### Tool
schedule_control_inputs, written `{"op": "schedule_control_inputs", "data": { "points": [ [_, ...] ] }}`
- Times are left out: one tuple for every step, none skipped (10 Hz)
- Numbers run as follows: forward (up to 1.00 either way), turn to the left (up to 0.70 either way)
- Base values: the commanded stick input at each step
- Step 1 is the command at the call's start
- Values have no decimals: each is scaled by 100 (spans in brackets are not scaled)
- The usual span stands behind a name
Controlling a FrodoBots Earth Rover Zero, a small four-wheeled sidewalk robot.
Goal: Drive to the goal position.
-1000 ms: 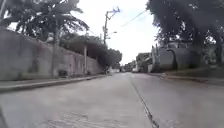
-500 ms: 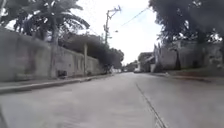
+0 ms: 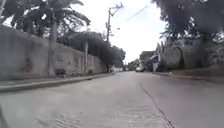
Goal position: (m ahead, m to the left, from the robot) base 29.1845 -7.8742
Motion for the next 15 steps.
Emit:
{"op": "schedule_control_inputs", "data": {
  "points": [
    [70, 0],
    [70, 0],
    [70, 0],
    [70, 0],
    [70, 0],
    [70, 0],
    [70, 0],
    [70, 0],
    [70, 0],
    [70, 0],
    [70, 0],
    [70, 0],
    [70, 0],
    [70, 0],
    [70, 0]
  ]
}}
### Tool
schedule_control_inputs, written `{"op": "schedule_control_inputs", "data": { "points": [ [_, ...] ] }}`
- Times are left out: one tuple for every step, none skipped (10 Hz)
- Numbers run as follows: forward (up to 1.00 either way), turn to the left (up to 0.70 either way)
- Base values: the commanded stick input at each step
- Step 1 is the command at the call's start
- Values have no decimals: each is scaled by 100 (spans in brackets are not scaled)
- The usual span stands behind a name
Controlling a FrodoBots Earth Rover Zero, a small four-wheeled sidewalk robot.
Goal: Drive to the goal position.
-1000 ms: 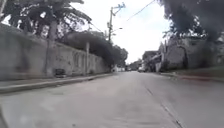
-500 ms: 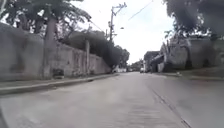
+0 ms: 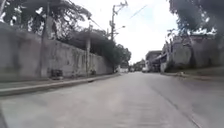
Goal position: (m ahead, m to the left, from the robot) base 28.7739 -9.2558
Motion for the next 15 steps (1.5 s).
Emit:
{"op": "schedule_control_inputs", "data": {
  "points": [
    [70, 0],
    [70, 0],
    [70, 0],
    [70, 0],
    [70, 0],
    [70, 0],
    [70, 0],
    [70, 0],
    [70, -17],
    [70, -26],
    [70, -15],
    [70, -16],
    [70, -17],
    [70, -18],
    [70, -20]
  ]
}}
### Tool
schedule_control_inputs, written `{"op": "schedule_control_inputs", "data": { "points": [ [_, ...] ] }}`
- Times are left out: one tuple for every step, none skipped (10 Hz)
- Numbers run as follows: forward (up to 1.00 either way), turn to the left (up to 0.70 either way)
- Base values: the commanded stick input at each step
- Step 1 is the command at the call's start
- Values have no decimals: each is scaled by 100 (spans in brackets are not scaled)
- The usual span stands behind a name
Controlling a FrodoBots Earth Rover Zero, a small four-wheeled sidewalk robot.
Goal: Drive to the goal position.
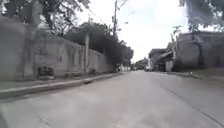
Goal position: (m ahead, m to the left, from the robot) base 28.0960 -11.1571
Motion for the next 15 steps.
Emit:
{"op": "schedule_control_inputs", "data": {
  "points": [
    [70, -21],
    [70, -22],
    [70, -23],
    [70, -24],
    [70, -25],
    [70, -26],
    [70, -27],
    [70, -28],
    [70, -29],
    [70, -30],
    [70, -32],
    [70, -33],
    [70, -34],
    [70, -35],
    [70, -35]
  ]
}}
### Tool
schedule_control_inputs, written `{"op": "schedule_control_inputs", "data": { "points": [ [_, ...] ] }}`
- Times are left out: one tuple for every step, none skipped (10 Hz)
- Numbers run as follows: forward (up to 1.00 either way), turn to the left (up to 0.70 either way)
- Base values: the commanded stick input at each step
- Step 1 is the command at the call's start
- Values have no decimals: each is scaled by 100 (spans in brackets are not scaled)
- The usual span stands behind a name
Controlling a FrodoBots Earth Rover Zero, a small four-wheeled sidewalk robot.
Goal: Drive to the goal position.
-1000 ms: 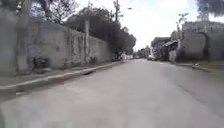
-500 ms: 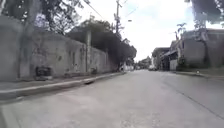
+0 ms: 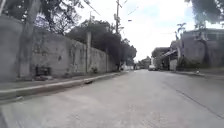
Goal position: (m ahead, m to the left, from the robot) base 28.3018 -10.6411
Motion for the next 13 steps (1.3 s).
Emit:
{"op": "schedule_control_inputs", "data": {
  "points": [
    [70, 0],
    [70, 0],
    [70, 0],
    [70, -13],
    [70, -30],
    [70, -35],
    [70, -34],
    [70, -34],
    [70, -34],
    [70, -33],
    [70, -35],
    [70, -35],
    [70, -35]
  ]
}}
